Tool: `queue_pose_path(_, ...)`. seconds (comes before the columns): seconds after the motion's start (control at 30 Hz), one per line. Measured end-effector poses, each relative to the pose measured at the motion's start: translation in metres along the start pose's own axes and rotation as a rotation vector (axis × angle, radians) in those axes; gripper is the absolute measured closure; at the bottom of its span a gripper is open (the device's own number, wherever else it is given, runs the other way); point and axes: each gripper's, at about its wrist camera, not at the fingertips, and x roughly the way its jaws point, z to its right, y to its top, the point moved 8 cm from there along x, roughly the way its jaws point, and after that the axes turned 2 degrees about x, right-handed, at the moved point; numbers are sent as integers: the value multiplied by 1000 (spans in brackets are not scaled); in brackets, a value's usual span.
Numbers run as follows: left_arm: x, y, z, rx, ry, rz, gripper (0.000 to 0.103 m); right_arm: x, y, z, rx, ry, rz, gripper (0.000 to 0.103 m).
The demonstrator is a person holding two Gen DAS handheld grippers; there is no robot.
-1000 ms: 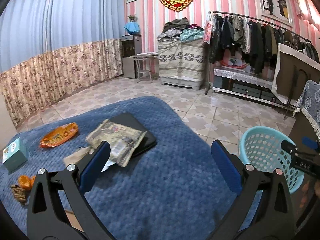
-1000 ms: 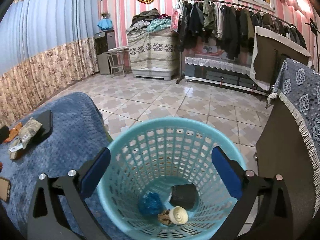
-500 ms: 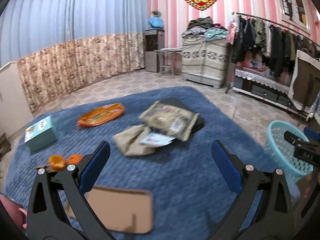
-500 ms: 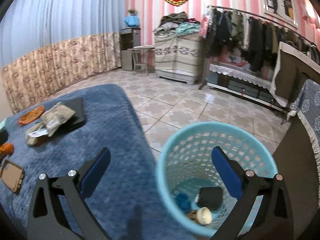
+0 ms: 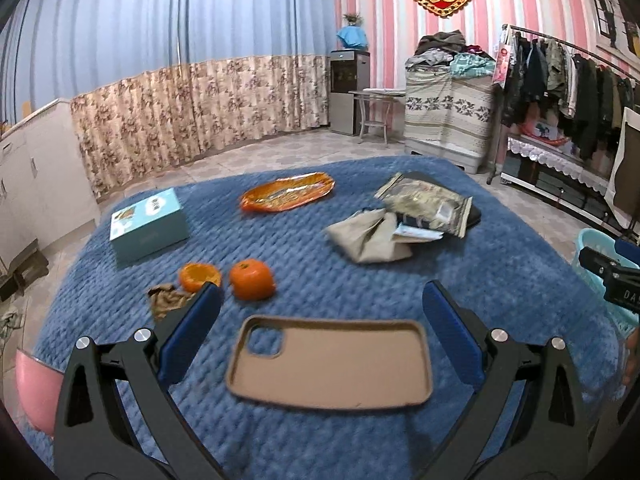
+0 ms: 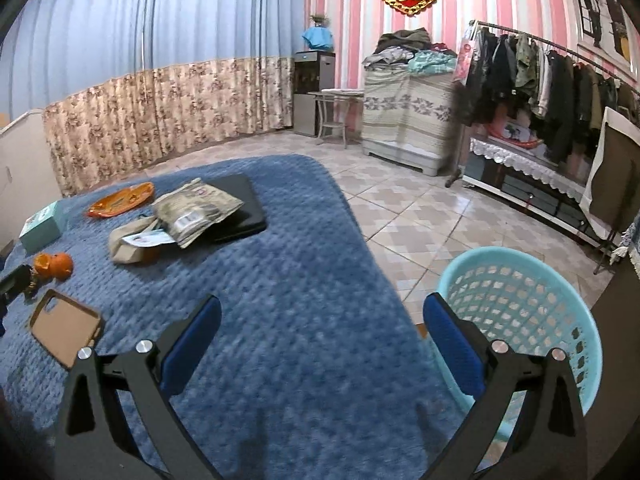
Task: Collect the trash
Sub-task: 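Move both tools back over the remaining items on the blanket, then lower the left tool onto the brown crumpled wrapper and close on it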
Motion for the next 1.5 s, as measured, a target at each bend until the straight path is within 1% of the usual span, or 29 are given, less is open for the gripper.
queue_pose_path(0.23,-5,-14,-25,-9,34,-8,5,2,-8,-16,-32,18,-19,4)
queue_pose_path(0.47,-3,-25,-53,-36,73,-35,5,6,-10,-26,-67,21,-34,4)
queue_pose_path(0.63,8,-32,-78,-76,96,-66,5,12,-13,-28,-80,-2,-56,4)
queue_pose_path(0.73,13,-32,-91,-81,119,-65,5,14,-14,-29,-79,-3,-62,4)
queue_pose_path(0.87,22,-34,-112,-131,130,-78,5,17,-15,-32,-92,-3,-75,4)
queue_pose_path(0.97,32,-41,-122,-141,149,-107,6,19,-16,-34,-104,-6,-80,4)
queue_pose_path(1.03,40,-45,-125,-150,143,-131,6,21,-17,-35,-107,-5,-85,4)
queue_pose_path(1.1,48,-45,-126,-169,120,-150,9,23,-18,-36,-110,-3,-91,4)
queue_pose_path(1.17,56,-44,-126,-166,114,-168,18,24,-19,-37,-114,-3,-95,4)
queue_pose_path(1.2,59,-43,-125,-162,111,-173,20,24,-19,-38,-114,1,-96,4)
queue_pose_path(1.23,61,-42,-124,-158,107,-175,24,24,-19,-38,-111,3,-94,4)
queue_pose_path(1.3,66,-41,-121,-149,91,-181,34,24,-17,-38,-95,9,-86,4)
queue_pose_path(1.33,67,-41,-119,-145,80,-188,45,24,-16,-38,-83,22,-84,4)
queue_pose_path(1.37,69,-43,-117,-141,73,-196,52,25,-14,-40,-66,45,-86,4)
queue_pose_path(1.4,69,-43,-117,-138,76,-197,55,26,-13,-41,-60,55,-88,4)
queue_pose_path(1.5,66,-40,-118,-136,72,-186,68,31,-7,-46,-68,52,-87,4)
